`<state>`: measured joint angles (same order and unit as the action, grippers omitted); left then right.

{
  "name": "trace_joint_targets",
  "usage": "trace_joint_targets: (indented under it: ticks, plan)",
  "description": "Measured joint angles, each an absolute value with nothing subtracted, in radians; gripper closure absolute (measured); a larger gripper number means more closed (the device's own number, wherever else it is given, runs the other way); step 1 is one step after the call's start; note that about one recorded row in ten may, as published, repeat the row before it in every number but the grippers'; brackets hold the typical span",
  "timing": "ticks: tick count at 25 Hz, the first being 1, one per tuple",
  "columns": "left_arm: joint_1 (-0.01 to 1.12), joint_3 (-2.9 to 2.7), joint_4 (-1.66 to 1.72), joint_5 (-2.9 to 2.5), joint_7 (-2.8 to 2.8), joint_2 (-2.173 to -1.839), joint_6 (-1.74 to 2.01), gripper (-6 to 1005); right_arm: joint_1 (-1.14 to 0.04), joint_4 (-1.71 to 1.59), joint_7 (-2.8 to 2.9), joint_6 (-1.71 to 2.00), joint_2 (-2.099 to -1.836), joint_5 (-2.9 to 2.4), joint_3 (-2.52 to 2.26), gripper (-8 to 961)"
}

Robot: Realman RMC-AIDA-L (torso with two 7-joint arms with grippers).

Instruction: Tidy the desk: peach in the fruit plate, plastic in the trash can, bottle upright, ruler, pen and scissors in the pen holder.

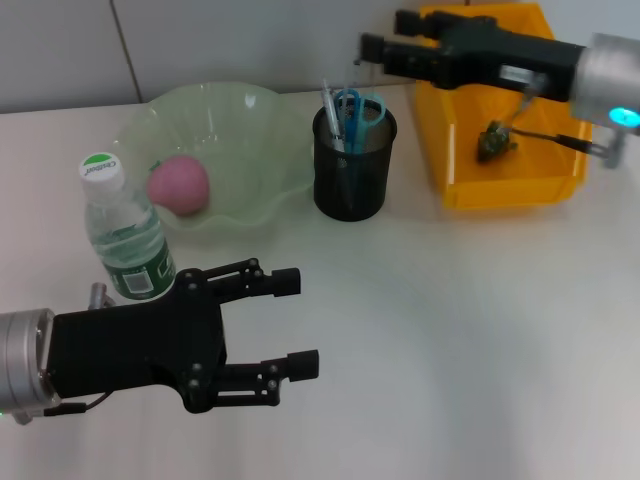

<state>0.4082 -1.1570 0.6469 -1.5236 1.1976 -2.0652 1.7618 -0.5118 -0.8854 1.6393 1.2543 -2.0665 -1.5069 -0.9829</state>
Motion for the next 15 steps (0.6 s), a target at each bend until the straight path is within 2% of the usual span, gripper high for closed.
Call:
trace_joint_targets:
  ticks: [3,6,7,8,11,12,13,15]
  plan:
    - [0.417,-1.157,0.618,-1.522,1.197,-2.067,1.761,184,-0.464,-0.852,1.597,1.442,-2.066,-1.478,-0.877,177]
    - [0.43,-1.157,0.595,-1.521,1.197,-2.068,1.76,184,-0.444,-0.79,1.565,1.564,-2.057,-1.477,-0.814,178]
    - [0.439,-1.157,0.577,-1.521,1.197,-2.068,1.758,184,-0.435,-0.73,1.536,1.643,-2.041,-1.479,-0.789,179]
    - [0.449,-1.156,0.557,-1.521,1.197,-2.069,1.755,184,-0.426,-0.645,1.499,1.724,-2.006,-1.487,-0.781,179]
    - [0.474,-1.155,0.513,-1.521,1.199,-2.069,1.732,184,-0.414,-0.538,1.437,1.79,-1.95,-1.553,-0.792,180]
    - [0.474,-1.155,0.513,-1.521,1.199,-2.069,1.732,184,-0.414,-0.538,1.437,1.79,-1.95,-1.553,-0.792,180]
    - [0.485,-1.156,0.497,-1.524,1.202,-2.067,1.711,184,-0.412,-0.511,1.411,1.805,-1.931,-1.623,-0.792,180]
    - [0.495,-1.157,0.48,-1.526,1.201,-2.066,1.69,184,-0.412,-0.506,1.4,1.808,-1.925,-1.693,-0.788,180]
